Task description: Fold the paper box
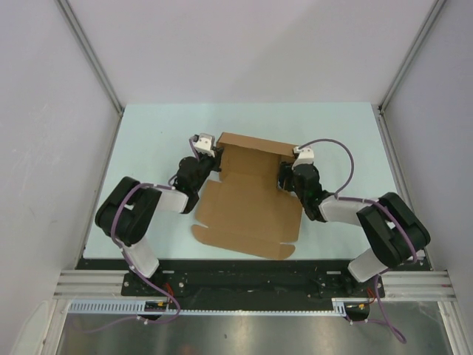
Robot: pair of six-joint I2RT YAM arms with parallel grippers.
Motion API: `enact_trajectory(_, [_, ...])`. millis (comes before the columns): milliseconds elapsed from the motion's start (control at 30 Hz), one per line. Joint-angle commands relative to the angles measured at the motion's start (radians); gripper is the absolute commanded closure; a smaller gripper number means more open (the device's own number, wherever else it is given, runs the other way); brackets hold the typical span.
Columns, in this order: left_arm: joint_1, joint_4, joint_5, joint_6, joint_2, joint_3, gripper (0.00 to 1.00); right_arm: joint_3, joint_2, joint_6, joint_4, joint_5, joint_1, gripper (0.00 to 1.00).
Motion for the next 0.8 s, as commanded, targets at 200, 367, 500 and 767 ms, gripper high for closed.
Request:
enact_trajectory(200, [-0.025, 0.012, -0.051, -0.013, -0.059, 0.005, 1.00, -0.024, -0.116, -0.036, -0.095, -0.111, 0.022, 0.30])
enact_trajectory(367, [-0.051, -0.036, -0.115, 0.015, -0.052, 0.023, 1.00, -0.021, -0.162, -0.034, -0.095, -0.128, 0.022, 0.17])
enact_trajectory(500, [-0.067, -0.047, -0.147, 0.018, -0.052, 0.022, 1.00, -0.009, -0.181, -0.025, -0.104, -0.137, 0.022, 0.00])
enact_trajectory(767, [-0.080, -0.132, -0.238, 0.010, -0.068, 0.040, 1.00, 0.000, -0.216, -0.023, -0.117, -0.162, 0.024, 0.00])
